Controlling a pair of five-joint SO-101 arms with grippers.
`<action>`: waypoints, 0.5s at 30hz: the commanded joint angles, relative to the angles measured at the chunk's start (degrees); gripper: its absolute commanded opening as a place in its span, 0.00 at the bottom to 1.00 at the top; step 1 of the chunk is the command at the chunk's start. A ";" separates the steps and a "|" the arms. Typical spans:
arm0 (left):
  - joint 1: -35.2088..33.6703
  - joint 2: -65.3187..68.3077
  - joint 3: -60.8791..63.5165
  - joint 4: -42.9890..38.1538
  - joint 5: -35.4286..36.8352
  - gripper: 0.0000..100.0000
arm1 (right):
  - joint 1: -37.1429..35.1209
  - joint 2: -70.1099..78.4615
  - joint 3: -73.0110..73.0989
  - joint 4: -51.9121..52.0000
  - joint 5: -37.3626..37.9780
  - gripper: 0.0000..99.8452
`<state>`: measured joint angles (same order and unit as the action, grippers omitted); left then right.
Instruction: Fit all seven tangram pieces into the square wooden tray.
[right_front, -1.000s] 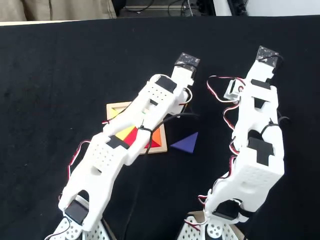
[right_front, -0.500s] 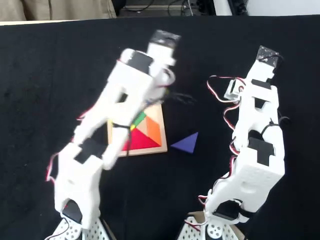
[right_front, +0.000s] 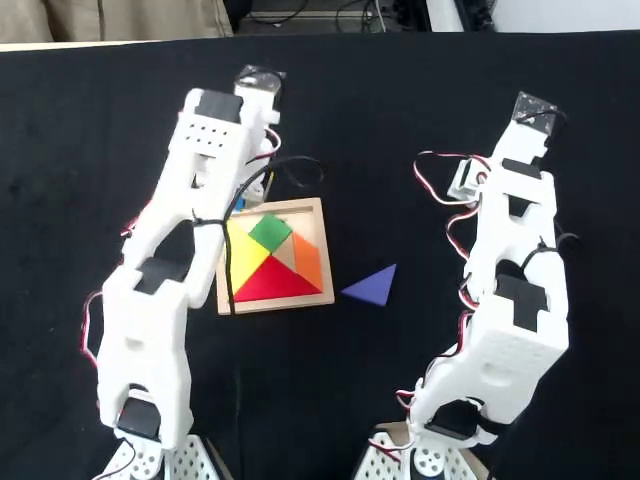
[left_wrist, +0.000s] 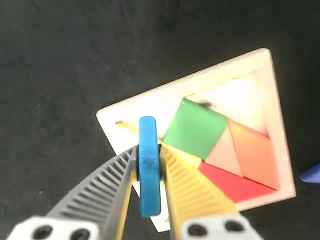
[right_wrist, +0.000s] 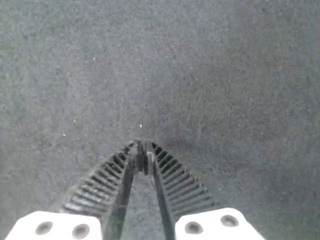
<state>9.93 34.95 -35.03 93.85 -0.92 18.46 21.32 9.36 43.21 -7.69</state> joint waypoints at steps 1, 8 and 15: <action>0.31 4.84 -1.71 -0.79 -0.44 0.03 | -0.97 -0.40 -3.21 -0.97 0.70 0.01; 0.66 8.62 -4.18 -0.88 1.05 0.03 | -1.76 -0.40 -3.30 -0.97 0.97 0.01; 0.66 8.70 -4.18 -1.14 2.02 0.03 | -1.76 -0.40 -3.21 -0.97 2.29 0.01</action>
<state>9.93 44.53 -35.74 93.14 0.40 17.67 21.32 9.36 43.21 -6.29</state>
